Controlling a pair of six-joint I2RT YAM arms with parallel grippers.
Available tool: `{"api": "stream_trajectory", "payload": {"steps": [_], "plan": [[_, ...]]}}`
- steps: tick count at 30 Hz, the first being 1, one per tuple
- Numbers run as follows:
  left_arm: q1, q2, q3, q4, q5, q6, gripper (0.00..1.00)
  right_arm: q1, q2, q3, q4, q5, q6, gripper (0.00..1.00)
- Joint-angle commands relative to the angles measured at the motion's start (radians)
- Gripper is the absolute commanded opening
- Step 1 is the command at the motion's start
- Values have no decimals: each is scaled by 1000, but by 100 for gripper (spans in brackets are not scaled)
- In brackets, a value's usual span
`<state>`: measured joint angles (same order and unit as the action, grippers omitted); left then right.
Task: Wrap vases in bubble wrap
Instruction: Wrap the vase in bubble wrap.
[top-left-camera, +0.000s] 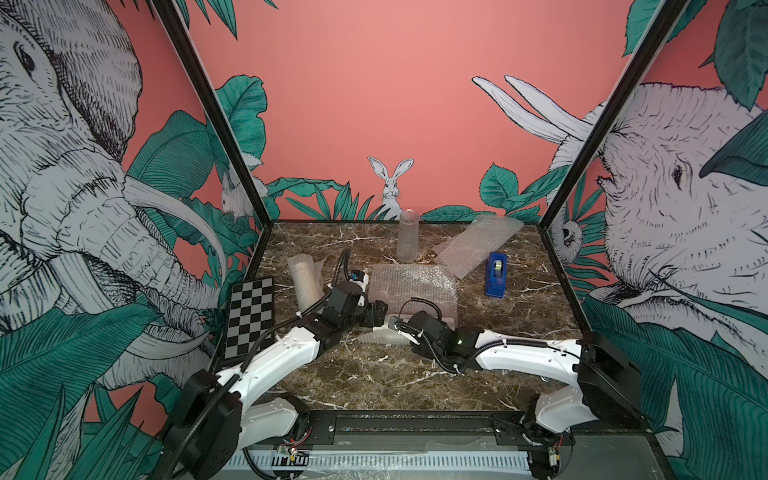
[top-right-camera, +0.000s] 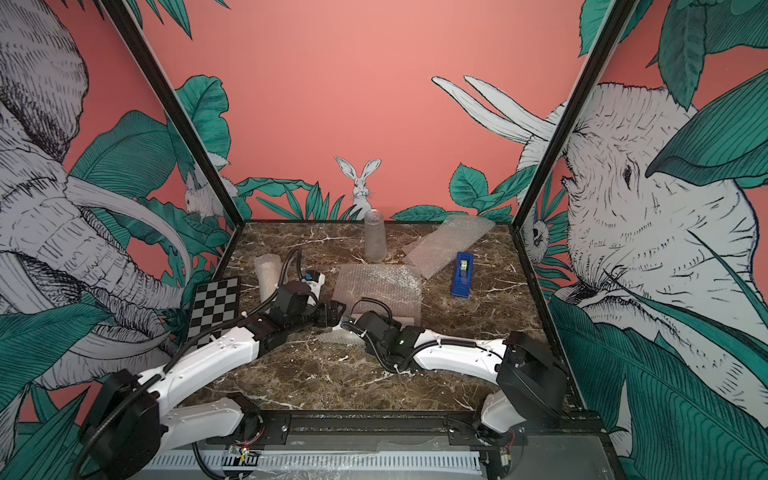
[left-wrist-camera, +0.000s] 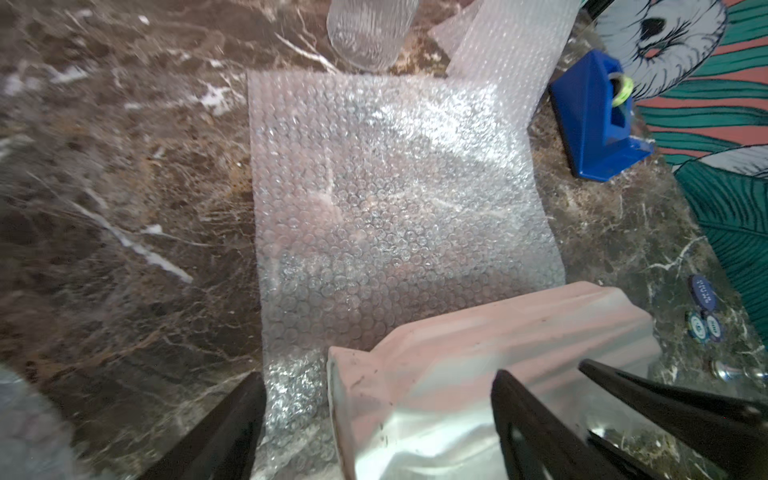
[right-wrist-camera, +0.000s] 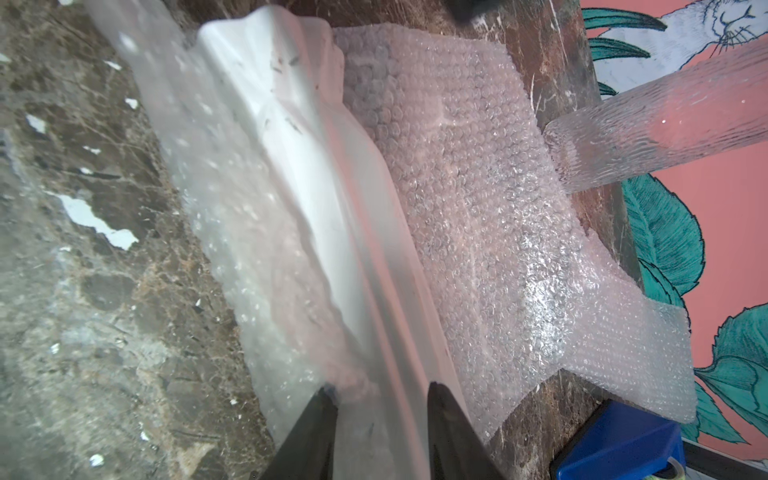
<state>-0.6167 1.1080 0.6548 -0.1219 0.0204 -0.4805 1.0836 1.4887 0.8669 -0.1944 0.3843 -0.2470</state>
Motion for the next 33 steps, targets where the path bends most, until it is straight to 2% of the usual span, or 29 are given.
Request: {"api": "stream_trajectory", "payload": {"steps": [1, 6, 10, 21, 33], "plan": [[2, -130, -20, -116, -52, 24, 87, -22, -18, -3, 9, -34, 5, 37], [-68, -282, -101, -201, -101, 12, 83, -42, -17, 3, 7, -44, -2, 36], [-156, -303, -122, -221, -141, 12, 82, -56, -15, 9, 10, -56, -3, 36], [-187, -29, -106, -10, -120, -49, 86, -85, -10, 12, 13, -60, 19, 36], [-185, 163, -6, 0, -203, -110, 88, -116, -26, 19, 14, -65, 20, 45]]}}
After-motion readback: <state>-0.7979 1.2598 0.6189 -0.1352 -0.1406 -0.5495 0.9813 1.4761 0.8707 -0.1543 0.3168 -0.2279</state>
